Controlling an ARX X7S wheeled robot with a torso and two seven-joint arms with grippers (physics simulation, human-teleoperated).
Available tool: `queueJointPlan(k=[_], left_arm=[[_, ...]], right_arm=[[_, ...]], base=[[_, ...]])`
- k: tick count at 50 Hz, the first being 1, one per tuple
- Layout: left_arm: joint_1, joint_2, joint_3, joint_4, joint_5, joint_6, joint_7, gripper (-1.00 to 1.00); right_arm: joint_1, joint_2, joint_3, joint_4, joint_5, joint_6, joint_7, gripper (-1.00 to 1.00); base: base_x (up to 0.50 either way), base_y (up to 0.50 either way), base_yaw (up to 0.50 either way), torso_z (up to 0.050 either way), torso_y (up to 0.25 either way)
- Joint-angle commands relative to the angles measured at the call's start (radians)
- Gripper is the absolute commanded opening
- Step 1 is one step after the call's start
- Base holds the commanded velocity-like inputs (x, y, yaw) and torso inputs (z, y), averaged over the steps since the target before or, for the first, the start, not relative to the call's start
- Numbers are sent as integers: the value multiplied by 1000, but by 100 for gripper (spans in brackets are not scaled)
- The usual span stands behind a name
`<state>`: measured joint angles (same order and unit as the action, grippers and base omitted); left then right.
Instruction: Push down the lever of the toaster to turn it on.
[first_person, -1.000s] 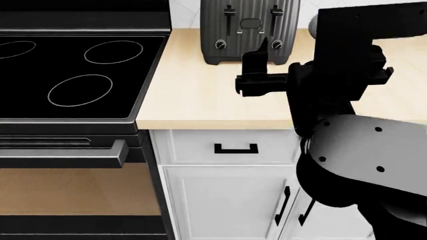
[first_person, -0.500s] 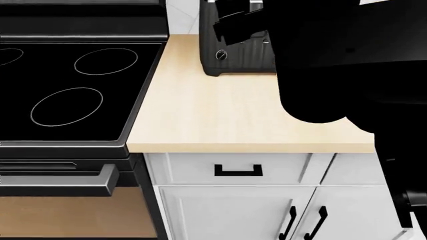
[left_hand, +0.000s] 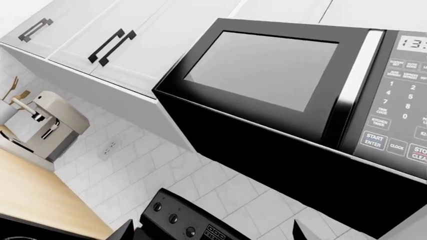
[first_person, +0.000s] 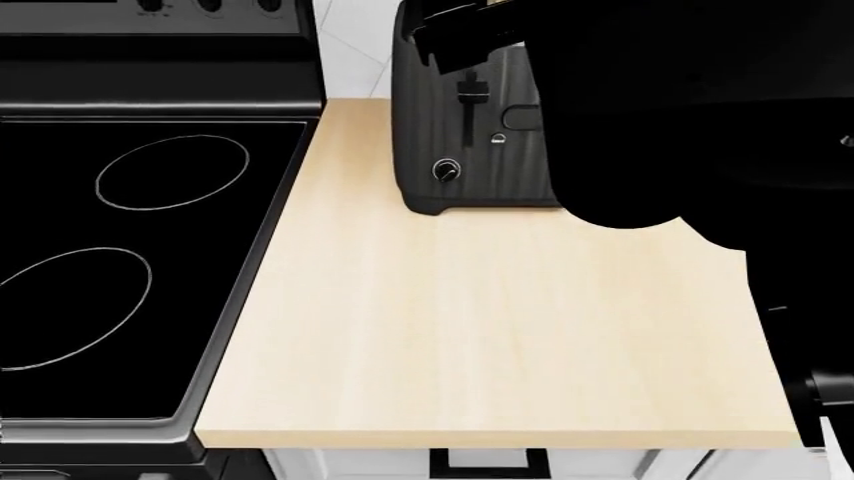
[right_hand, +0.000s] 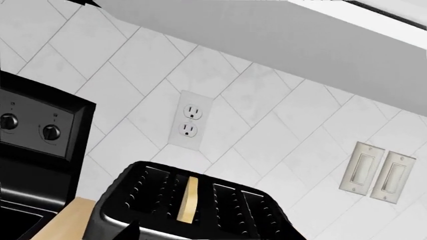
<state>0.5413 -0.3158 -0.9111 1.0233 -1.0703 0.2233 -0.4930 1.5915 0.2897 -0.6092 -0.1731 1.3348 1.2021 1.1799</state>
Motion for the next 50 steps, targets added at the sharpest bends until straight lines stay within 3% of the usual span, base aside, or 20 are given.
queueJointPlan(k=[1, 10, 11, 23, 31, 50], left_arm=[[6, -6, 8, -3, 5, 11, -4, 100], [8, -7, 14, -7, 8, 17, -4, 100], [8, -7, 14, -7, 8, 18, -4, 100], [14, -10, 18, -6, 11, 26, -9, 100], [13, -12, 26, -8, 17, 29, -10, 100], [19, -22, 36, -7, 25, 37, -20, 100]], right_arm=[[-1, 0, -2, 0, 2, -11, 4, 100], [0, -3, -2, -1, -6, -24, 12, 100], [-2, -6, 4, 1, -2, -27, 21, -100], [-17, -4, 31, -22, 33, -43, 42, -100], [-57, -2, 103, -72, 149, -67, 100, -100], [-172, -8, 106, -111, 331, -73, 194, -100]], base=[[500, 1, 0, 0, 10], [217, 0, 0, 0, 3], [0, 0, 0, 0, 0], [0, 0, 0, 0, 0], [0, 0, 0, 0, 0], [0, 0, 0, 0, 0]])
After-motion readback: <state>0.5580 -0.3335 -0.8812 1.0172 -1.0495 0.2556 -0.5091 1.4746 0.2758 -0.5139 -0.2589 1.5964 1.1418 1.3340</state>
